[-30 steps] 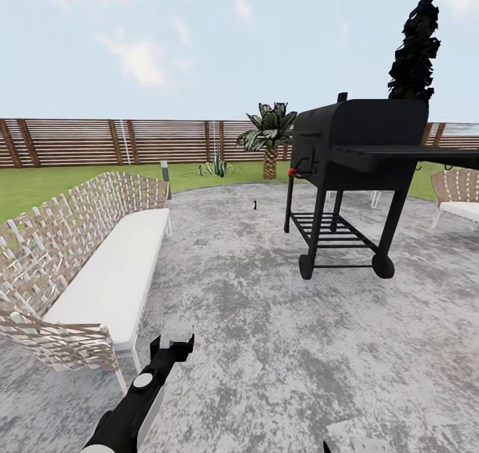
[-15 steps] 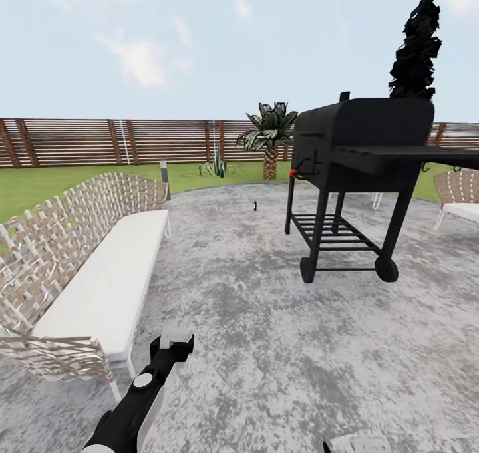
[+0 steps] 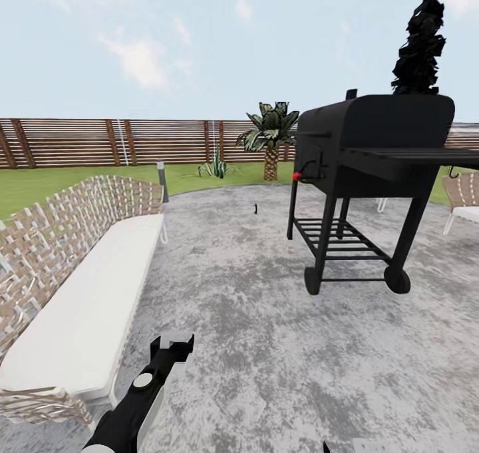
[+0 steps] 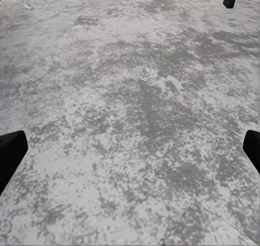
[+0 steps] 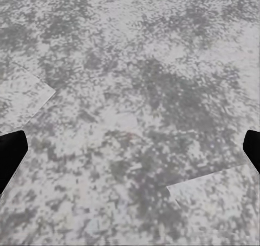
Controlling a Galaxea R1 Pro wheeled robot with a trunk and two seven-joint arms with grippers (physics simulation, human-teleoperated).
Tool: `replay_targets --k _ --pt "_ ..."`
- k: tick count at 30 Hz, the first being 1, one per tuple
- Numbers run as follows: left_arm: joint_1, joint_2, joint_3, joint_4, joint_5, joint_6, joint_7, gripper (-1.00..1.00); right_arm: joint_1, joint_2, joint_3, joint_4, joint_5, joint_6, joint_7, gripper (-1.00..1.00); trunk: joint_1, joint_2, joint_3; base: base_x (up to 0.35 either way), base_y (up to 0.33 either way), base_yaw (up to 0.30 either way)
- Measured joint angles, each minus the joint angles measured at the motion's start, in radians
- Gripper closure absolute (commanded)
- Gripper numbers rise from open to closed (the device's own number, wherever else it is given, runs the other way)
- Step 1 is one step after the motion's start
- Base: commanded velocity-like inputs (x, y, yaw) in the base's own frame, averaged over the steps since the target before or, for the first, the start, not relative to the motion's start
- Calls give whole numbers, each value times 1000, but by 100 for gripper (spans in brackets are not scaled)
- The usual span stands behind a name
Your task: Pick up the pesticide atomizer in the garden and spray insectifuge to fully cover both potted plants in the garden.
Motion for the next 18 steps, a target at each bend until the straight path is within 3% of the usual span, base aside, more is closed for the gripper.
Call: replay_targets --k 8,18 --pt "0 0 0 0 0 0 0 -100 0 1 1 0 1 0 0 -100 0 0 0 311 -188 28" --pt "0 0 0 0 0 0 0 -100 0 1 1 0 1 1 0 -100 0 0 0 306 -211 240"
